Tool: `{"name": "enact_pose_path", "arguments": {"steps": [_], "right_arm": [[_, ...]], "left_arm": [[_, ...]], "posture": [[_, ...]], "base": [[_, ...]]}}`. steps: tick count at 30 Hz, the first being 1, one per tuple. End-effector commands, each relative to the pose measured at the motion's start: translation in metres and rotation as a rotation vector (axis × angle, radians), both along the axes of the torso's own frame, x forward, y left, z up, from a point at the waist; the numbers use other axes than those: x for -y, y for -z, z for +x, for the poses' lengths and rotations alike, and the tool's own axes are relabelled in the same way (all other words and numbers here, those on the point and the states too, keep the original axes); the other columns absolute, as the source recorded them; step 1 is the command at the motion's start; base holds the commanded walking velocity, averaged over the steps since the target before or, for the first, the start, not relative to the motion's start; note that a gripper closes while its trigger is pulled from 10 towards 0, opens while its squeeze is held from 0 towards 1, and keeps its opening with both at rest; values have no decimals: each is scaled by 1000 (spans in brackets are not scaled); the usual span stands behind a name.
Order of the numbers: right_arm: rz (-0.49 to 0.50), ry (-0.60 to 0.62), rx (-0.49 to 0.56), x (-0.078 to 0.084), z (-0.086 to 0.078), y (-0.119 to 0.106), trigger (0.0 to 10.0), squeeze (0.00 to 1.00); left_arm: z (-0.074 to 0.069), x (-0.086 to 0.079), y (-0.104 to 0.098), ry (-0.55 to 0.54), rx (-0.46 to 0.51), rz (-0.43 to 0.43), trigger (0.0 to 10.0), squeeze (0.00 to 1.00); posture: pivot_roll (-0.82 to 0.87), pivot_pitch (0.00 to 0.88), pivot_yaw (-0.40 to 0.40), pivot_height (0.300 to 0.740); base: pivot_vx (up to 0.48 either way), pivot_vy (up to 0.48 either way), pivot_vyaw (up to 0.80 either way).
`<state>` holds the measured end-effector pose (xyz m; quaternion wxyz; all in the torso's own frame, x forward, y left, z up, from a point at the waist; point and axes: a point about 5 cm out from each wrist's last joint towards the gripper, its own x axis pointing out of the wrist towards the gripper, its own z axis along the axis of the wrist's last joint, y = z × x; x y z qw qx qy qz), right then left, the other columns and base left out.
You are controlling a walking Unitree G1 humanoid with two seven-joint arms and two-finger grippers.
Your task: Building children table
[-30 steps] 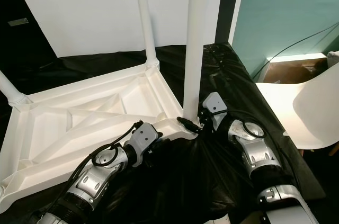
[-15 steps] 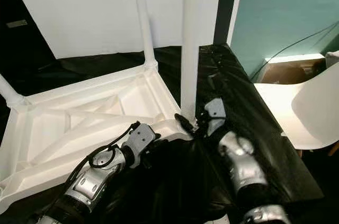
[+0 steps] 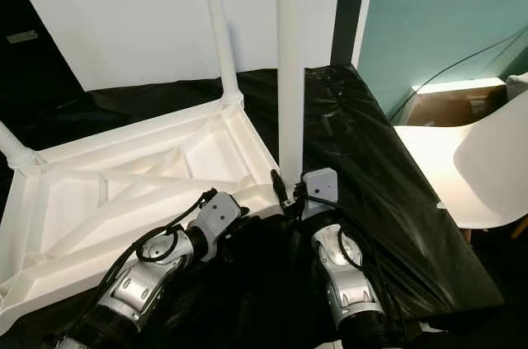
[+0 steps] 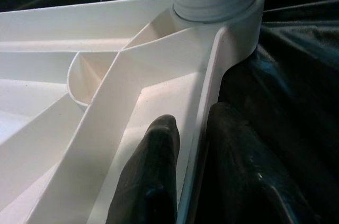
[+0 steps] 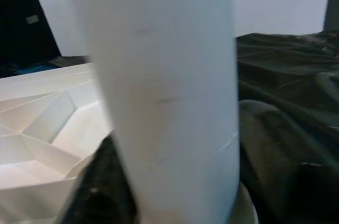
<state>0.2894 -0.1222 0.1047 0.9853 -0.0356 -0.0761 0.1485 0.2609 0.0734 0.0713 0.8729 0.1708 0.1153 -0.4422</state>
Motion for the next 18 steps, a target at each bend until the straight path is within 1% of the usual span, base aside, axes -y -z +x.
{"name": "enact_pose_path", "arguments": {"steps": [1,2,3,4,5,6,8,9,10,11,14,15,16,17,18], "right_arm": [[-22,-31,-15,3,3,0,10000,1000],[-22,-31,-15,3,3,0,10000,1000],[-44,-70,-10,0,4,-1,10000,1000],[-79,-122,-14,4,10,-3,10000,0],[-79,-122,-14,4,10,-3,10000,0],[-110,-172,-29,9,17,-6,10000,0],[-144,-235,-60,17,26,-11,10000,0],[-144,-235,-60,17,26,-11,10000,0],[-163,-277,-84,20,28,-12,10000,0],[-163,-277,-84,20,28,-12,10000,0],[-194,-355,-121,26,31,-15,10000,0],[-194,-355,-121,26,31,-15,10000,0],[-204,-383,-130,27,31,-16,3059,0],[-213,-407,-135,28,31,-16,0,0],[-218,-425,-138,29,30,-16,0,0]], "left_arm": [[-26,-25,51,17,-242,177,10000,0],[-26,-25,51,17,-242,177,10000,0],[-26,-26,51,16,-240,180,10000,0],[-25,-26,50,15,-238,181,10000,0],[-25,-26,50,15,-238,181,10000,0],[-24,-25,50,15,-237,180,10000,0],[-22,-22,50,16,-234,178,10000,0],[-22,-22,50,16,-234,178,10000,0],[-22,-21,50,17,-233,178,10000,0],[-22,-21,50,17,-233,178,10000,0],[-21,-20,49,18,-229,176,10000,0],[-21,-20,49,18,-229,176,10000,0],[-21,-20,48,18,-227,175,10000,0],[-20,-20,48,18,-226,174,10000,0],[-21,-20,47,19,-225,172,10000,0]], "posture": [[11,0,80,740],[11,0,80,740],[12,0,77,740],[10,0,72,740],[10,0,72,740],[7,0,70,740],[2,0,67,740],[2,0,67,740],[2,0,67,740],[2,0,67,740],[-5,0,64,740],[-5,0,64,740],[-6,0,64,740],[-5,0,62,740],[-5,0,63,740]], "base": [[0,0,0],[0,0,0],[0,0,0],[0,0,0],[0,0,0],[0,0,0],[0,0,0],[0,0,0],[0,0,0],[0,0,0],[0,0,0],[0,0,0],[0,0,0],[0,0,0],[0,0,0]]}}
